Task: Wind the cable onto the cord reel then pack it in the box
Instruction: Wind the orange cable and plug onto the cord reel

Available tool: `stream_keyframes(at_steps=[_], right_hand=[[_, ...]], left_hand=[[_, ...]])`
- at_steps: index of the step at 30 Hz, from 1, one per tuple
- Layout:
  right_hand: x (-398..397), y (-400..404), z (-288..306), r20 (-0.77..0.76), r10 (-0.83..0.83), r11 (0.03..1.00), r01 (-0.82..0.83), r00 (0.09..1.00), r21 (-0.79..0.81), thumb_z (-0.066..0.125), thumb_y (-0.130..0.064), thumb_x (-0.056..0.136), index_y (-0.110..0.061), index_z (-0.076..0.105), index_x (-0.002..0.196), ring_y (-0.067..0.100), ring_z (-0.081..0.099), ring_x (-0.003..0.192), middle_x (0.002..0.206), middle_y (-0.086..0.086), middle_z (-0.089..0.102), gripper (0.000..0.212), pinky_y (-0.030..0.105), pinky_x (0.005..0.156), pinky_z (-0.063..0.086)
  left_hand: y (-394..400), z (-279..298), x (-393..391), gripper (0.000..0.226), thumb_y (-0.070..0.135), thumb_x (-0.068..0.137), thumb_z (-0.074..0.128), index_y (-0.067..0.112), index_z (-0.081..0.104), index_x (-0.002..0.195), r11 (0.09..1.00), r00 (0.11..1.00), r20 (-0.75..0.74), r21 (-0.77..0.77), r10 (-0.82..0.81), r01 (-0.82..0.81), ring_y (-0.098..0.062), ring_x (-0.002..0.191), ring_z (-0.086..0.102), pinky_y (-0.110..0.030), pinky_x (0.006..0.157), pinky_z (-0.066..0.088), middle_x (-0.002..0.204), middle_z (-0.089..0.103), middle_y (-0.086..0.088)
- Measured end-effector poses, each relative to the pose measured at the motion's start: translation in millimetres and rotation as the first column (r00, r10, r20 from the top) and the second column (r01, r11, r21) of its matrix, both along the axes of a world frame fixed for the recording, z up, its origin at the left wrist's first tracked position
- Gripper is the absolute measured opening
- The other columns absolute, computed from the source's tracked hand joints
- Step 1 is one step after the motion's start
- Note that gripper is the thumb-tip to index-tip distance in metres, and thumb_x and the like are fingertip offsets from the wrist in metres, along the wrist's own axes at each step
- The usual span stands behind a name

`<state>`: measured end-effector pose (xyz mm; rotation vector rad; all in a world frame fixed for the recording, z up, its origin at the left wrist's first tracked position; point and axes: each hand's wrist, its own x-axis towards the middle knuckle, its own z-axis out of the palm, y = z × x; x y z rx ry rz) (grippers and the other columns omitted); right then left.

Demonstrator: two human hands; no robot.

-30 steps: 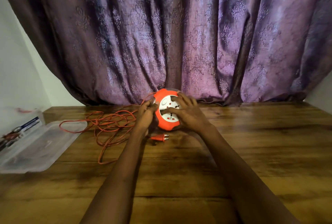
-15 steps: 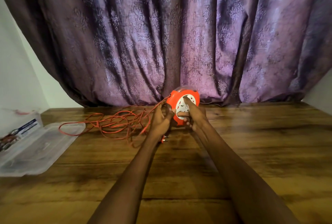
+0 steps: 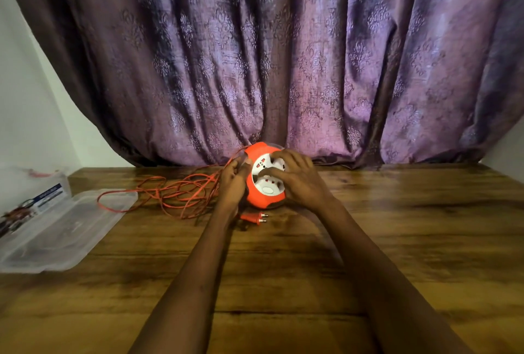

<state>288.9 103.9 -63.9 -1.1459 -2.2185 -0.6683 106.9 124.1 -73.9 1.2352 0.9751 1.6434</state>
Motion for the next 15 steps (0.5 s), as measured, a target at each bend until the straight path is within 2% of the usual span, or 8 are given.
stream_keyframes(at_steps=[2, 4, 5, 7, 10, 12, 14, 15], right_hand=[[-5, 0, -2, 0.057, -0.033, 0.999, 0.034, 0.998, -0.010, 0.070, -0.039, 0.076, -0.050, 0.057, 0.122, 0.024, 0.041, 0.132, 0.139, 0.000, 0.046, 0.049, 0.042, 0.097, 0.038], [-7, 1, -3, 0.058, -0.063, 0.998, 0.063, 0.996, 0.007, 0.071, -0.040, 0.074, -0.053, 0.055, 0.121, 0.024, 0.039, 0.133, 0.139, 0.000, 0.044, 0.052, 0.041, 0.097, 0.033], [-8, 2, -3, 0.055, -0.082, 0.996, 0.080, 0.995, 0.029, 0.072, -0.042, 0.072, -0.054, 0.054, 0.121, 0.024, 0.040, 0.132, 0.138, 0.000, 0.044, 0.053, 0.042, 0.097, 0.031], [-5, 3, -4, 0.054, -0.120, 0.990, 0.115, 0.991, 0.083, 0.075, -0.047, 0.066, -0.054, 0.054, 0.122, 0.024, 0.042, 0.128, 0.134, 0.000, 0.048, 0.061, 0.043, 0.097, 0.030], [-5, 3, -6, 0.000, -0.220, 0.970, 0.218, 0.976, 0.108, 0.077, -0.047, 0.064, -0.052, 0.051, 0.128, 0.027, 0.049, 0.117, 0.121, 0.003, 0.056, 0.069, 0.048, 0.098, 0.035], [-10, 3, -5, -0.113, -0.319, 0.943, 0.327, 0.941, 0.060, 0.074, -0.051, 0.068, -0.049, 0.053, 0.130, 0.029, 0.054, 0.106, 0.107, 0.005, 0.065, 0.065, 0.046, 0.093, 0.039], [-16, 1, -2, -0.313, -0.449, 0.894, 0.420, 0.837, -0.156, 0.068, -0.063, 0.069, -0.046, 0.051, 0.130, 0.032, 0.059, 0.105, 0.103, 0.008, 0.071, 0.065, 0.043, 0.089, 0.043], [-16, 1, -1, -0.426, -0.515, 0.855, 0.413, 0.744, -0.312, 0.066, -0.067, 0.068, -0.045, 0.049, 0.128, 0.033, 0.061, 0.106, 0.105, 0.008, 0.072, 0.066, 0.042, 0.090, 0.044]], left_hand=[[-1, -1, 0, 0.016, 0.017, 0.098, 0.058, 0.010, 0.068, 0.109, 1.000, 1.000, 0.009, -0.002, 0.001, -0.001, -0.003, 0.068, 0.065, -0.023, 0.062, 0.056, 0.093, 0.070, -0.004], [-1, -1, -1, 0.021, 0.020, 0.099, 0.059, 0.005, 0.069, 0.109, 1.000, 1.000, -0.005, 0.003, -0.002, 0.002, -0.010, 0.074, 0.065, -0.030, 0.069, 0.058, 0.094, 0.071, -0.008], [-1, 0, -1, 0.018, 0.020, 0.099, 0.058, 0.006, 0.069, 0.105, 1.000, 1.000, -0.021, 0.013, -0.006, 0.006, -0.008, 0.071, 0.064, -0.028, 0.067, 0.058, 0.088, 0.072, -0.004], [1, 1, -2, 0.012, 0.018, 0.100, 0.057, 0.014, 0.067, 0.095, 0.999, 0.998, -0.055, 0.035, -0.007, 0.009, 0.001, 0.054, 0.055, -0.019, 0.053, 0.049, 0.068, 0.065, 0.009], [1, -1, 2, 0.007, 0.013, 0.099, 0.057, 0.013, 0.062, 0.104, 0.999, 0.998, -0.061, 0.031, -0.019, 0.021, 0.000, 0.039, 0.044, -0.017, 0.040, 0.041, 0.052, 0.054, 0.012], [-3, -4, 9, 0.014, 0.011, 0.098, 0.058, 0.011, 0.058, 0.112, 0.999, 0.997, -0.069, 0.030, -0.033, 0.036, -0.002, 0.042, 0.047, -0.019, 0.041, 0.044, 0.059, 0.057, 0.011], [-7, -6, 21, 0.028, 0.008, 0.097, 0.059, 0.003, 0.053, 0.124, 0.998, 0.997, -0.069, 0.039, -0.043, 0.046, 0.000, 0.054, 0.056, -0.020, 0.051, 0.051, 0.082, 0.063, 0.001], [-9, -8, 26, 0.034, 0.006, 0.097, 0.060, 0.000, 0.050, 0.129, 0.998, 0.996, -0.080, 0.050, -0.043, 0.047, 0.001, 0.064, 0.060, -0.020, 0.060, 0.053, 0.094, 0.064, -0.004]])
